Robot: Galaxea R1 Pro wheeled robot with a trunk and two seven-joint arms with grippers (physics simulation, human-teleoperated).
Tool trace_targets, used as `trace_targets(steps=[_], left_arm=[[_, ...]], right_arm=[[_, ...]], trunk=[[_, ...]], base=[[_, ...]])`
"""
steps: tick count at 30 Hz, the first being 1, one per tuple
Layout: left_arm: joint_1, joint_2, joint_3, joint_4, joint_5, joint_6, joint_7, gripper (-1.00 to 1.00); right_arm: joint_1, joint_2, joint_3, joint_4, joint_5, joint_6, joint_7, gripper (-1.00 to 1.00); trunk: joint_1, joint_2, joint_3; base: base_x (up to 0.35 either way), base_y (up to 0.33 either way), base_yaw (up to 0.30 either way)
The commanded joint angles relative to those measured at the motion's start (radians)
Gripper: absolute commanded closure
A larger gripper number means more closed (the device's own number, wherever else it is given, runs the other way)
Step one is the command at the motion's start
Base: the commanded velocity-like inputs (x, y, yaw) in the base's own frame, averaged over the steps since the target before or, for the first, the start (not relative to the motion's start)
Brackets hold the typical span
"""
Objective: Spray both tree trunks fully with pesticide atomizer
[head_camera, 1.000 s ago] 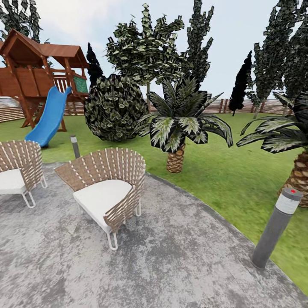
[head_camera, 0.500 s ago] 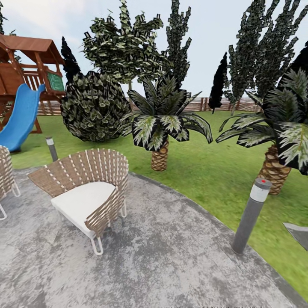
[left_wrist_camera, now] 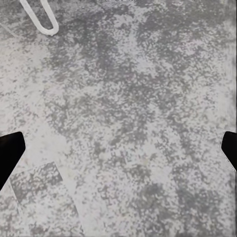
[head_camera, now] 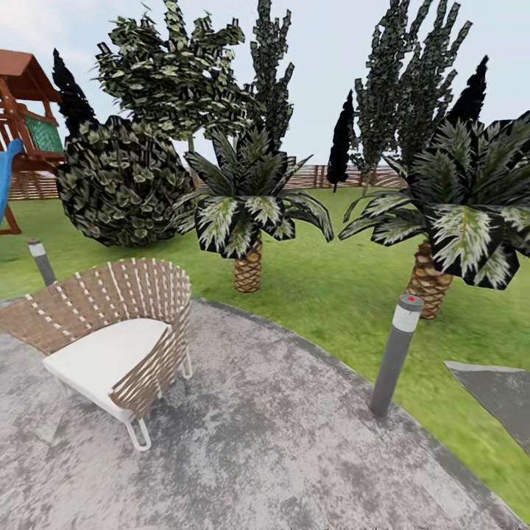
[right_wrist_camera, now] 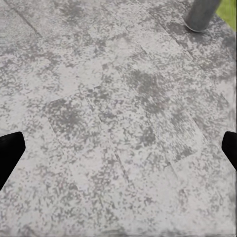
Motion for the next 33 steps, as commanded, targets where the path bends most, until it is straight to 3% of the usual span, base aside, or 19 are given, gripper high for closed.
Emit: trace_targets(steps=[1,33], left_arm=[[0.000,0.000,0.003,0.000,0.000,-0.003,-0.001,-1.00],[0.000,0.000,0.004,0.004,-0.002,-0.003,0.000,-1.00]], right_arm=[[-0.001,0.000,-0.001,0.001,0.000,-0.003,0.000,-1.00],[-0.001,0.000,-0.001,0.001,0.000,-0.003,0.000,-1.00]], trunk=[[0.000,-0.001,-0.002],[0.119,-0.218,-0.119]], base=[[0.000,0.000,-0.266],[0.000,0.000,-0.266]])
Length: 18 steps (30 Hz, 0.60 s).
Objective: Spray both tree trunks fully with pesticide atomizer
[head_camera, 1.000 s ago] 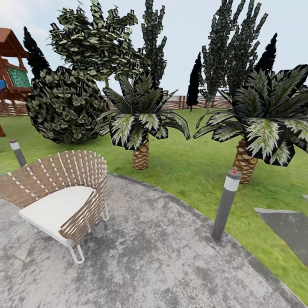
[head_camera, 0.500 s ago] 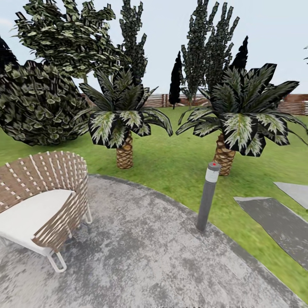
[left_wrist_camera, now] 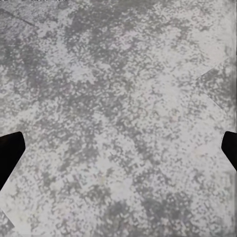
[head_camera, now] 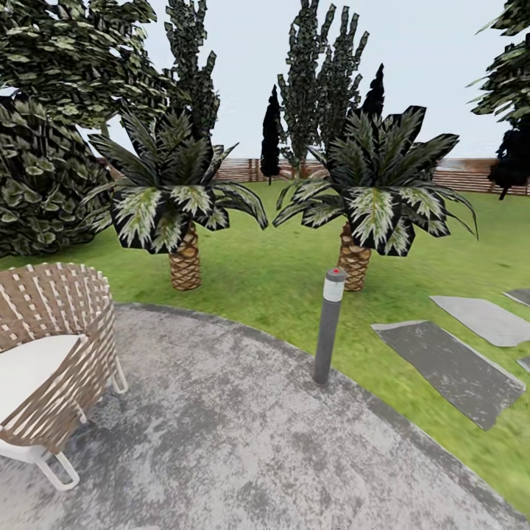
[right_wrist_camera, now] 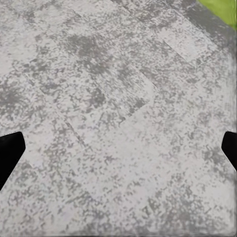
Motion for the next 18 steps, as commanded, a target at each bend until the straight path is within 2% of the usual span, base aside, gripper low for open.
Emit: trace_targets(steps=[1,18], left_arm=[[0.000,0.000,0.003,0.000,-0.001,-0.003,-0.002,-1.00],[0.000,0.000,0.003,0.000,-0.001,-0.003,-0.002,-1.00]], right_arm=[[-0.001,0.000,-0.001,0.001,0.000,-0.003,0.000,-1.00],[-0.001,0.001,-0.001,0.001,-0.001,-0.003,0.000,-1.00]], trunk=[[0.004,-0.008,-0.005],[0.069,-0.127,-0.069]], base=[[0.000,0.000,-0.266],[0.000,0.000,-0.266]])
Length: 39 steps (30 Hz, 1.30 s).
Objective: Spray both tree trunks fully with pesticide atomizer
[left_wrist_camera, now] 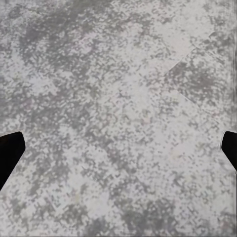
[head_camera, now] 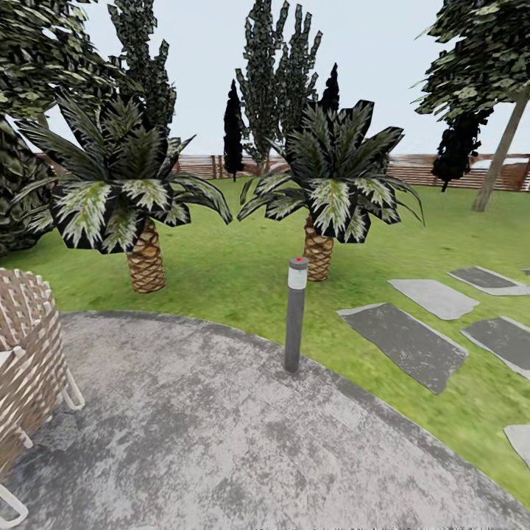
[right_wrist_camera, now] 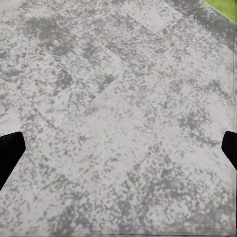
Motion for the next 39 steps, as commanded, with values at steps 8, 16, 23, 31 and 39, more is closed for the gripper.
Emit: trace_targets(steps=[8,16,23,31,39], left_arm=[[0.000,0.000,0.003,0.000,-0.001,-0.003,-0.001,-1.00],[0.000,0.000,0.003,0.000,-0.002,-0.003,0.000,-1.00],[0.000,0.000,0.003,0.000,-0.002,-0.003,0.000,-1.00],[0.000,0.000,0.002,0.000,-0.002,-0.003,-0.001,-1.00],[0.000,0.000,0.002,0.000,-0.002,-0.003,-0.001,-1.00]], right_arm=[[-0.001,0.000,-0.001,0.001,0.000,-0.003,0.000,-1.00],[-0.001,0.000,-0.001,0.001,0.001,-0.003,0.000,-1.00],[-0.001,0.000,0.000,0.001,0.001,-0.003,0.000,-1.00],[-0.001,0.001,0.000,0.001,0.001,-0.003,0.000,-1.00],[-0.001,0.001,0.001,0.001,0.001,-0.002,0.000,-1.00]], trunk=[[0.031,-0.057,-0.031],[0.061,-0.113,-0.061],[0.088,-0.162,-0.088],[0.119,-0.218,-0.121],[0.119,-0.218,-0.131]], base=[[0.000,0.000,-0.266],[0.000,0.000,-0.266],[0.000,0.000,-0.266],[0.000,0.000,-0.236],[0.000,0.000,-0.198]])
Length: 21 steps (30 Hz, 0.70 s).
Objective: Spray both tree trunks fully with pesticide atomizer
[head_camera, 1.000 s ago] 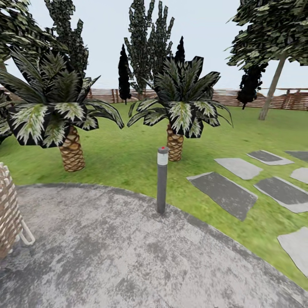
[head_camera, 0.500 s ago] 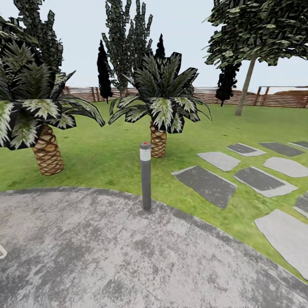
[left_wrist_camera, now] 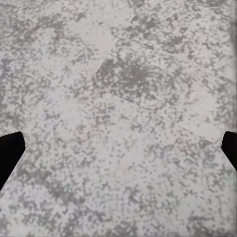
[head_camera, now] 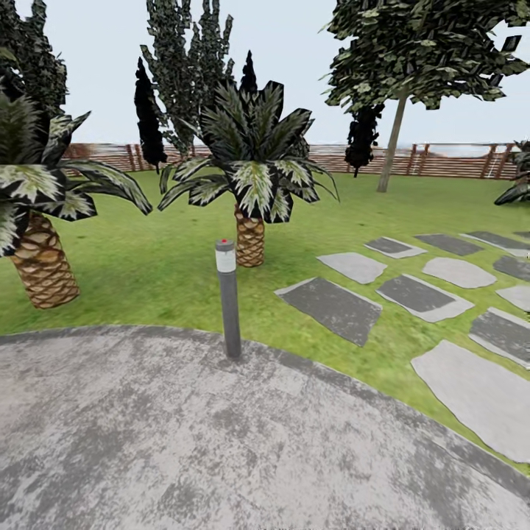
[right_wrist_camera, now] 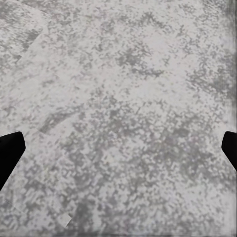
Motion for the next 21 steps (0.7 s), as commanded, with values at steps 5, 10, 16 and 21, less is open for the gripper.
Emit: trace_targets(steps=[5,10,16,21], left_arm=[[0.000,0.001,0.003,0.001,-0.001,-0.004,-0.001,-1.00],[0.000,0.001,0.003,0.001,-0.001,-0.005,-0.002,-1.00],[0.000,0.001,0.003,0.001,-0.001,-0.005,-0.002,-1.00],[0.000,0.001,0.003,0.001,-0.002,-0.004,-0.001,-1.00]], right_arm=[[-0.001,0.000,-0.001,0.001,-0.001,-0.004,0.000,-1.00],[-0.001,0.000,-0.001,0.001,-0.001,-0.004,0.000,-1.00],[-0.001,0.000,-0.001,0.001,-0.001,-0.004,0.000,-1.00],[-0.001,0.000,-0.001,0.001,-0.001,-0.003,0.000,-1.00]], trunk=[[0.015,-0.028,-0.020],[0.034,-0.063,-0.042],[0.057,-0.105,-0.068],[0.076,-0.140,-0.090]], base=[[0.000,0.000,-0.194],[0.000,0.000,-0.194],[0.000,0.000,-0.194],[0.000,0.000,-0.196]])
